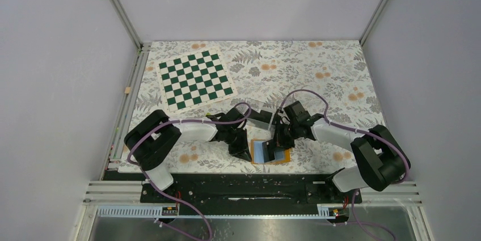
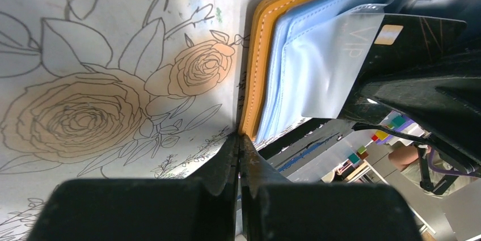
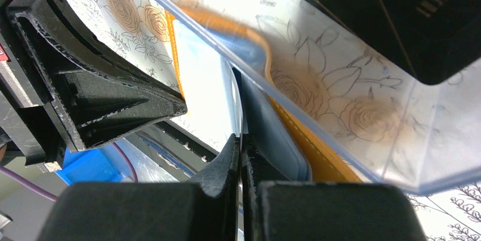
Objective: Put the credit cards into the card holder
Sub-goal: Insert the credit card into the card holder.
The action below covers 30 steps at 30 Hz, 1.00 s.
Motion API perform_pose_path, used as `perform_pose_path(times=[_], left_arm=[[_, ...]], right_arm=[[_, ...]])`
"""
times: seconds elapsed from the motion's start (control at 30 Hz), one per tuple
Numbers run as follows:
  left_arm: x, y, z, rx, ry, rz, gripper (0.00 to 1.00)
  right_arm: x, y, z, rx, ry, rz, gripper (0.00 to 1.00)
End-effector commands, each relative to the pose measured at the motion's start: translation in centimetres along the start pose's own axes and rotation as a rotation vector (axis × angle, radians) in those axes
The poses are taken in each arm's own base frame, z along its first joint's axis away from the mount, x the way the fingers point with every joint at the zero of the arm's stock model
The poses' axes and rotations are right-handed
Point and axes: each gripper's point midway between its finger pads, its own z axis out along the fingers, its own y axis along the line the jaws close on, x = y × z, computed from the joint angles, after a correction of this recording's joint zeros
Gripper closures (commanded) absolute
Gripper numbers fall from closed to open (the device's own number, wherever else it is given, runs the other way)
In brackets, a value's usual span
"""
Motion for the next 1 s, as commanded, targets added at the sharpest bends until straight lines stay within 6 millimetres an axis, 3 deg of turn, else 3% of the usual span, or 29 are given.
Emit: perform_pose_path(times=[0.0, 0.27, 0.4, 0.53, 0.97], left_arm=[[-1.7, 2.5, 1.0, -0.122, -0.078, 0.028, 1.0], [-1.6, 2.3, 1.1, -0.12, -0.073, 0.033, 1.0], [-1.6, 2.1, 1.1, -0.116, -0.073, 0.038, 1.0], [-1.6, 1.9, 1.0, -0.112, -0.077, 0.044, 1.0], [-1.7, 0.0, 1.7, -0.087, -0.058, 0.067, 1.0]], right_arm=[[3.5, -2.7, 0.2, 0.101, 0.139, 0.036, 1.0], [2.8, -2.4, 0.4, 0.098, 0.105, 0.054, 0.76], [2.3, -2.6, -0.8, 0.145, 0.073, 0.027, 0.58], [1.7, -2.2, -1.8, 0.164, 0.043, 0.004, 0.46], [1.5, -1.8, -0.7, 0.174, 0.094, 0.002, 0.38]])
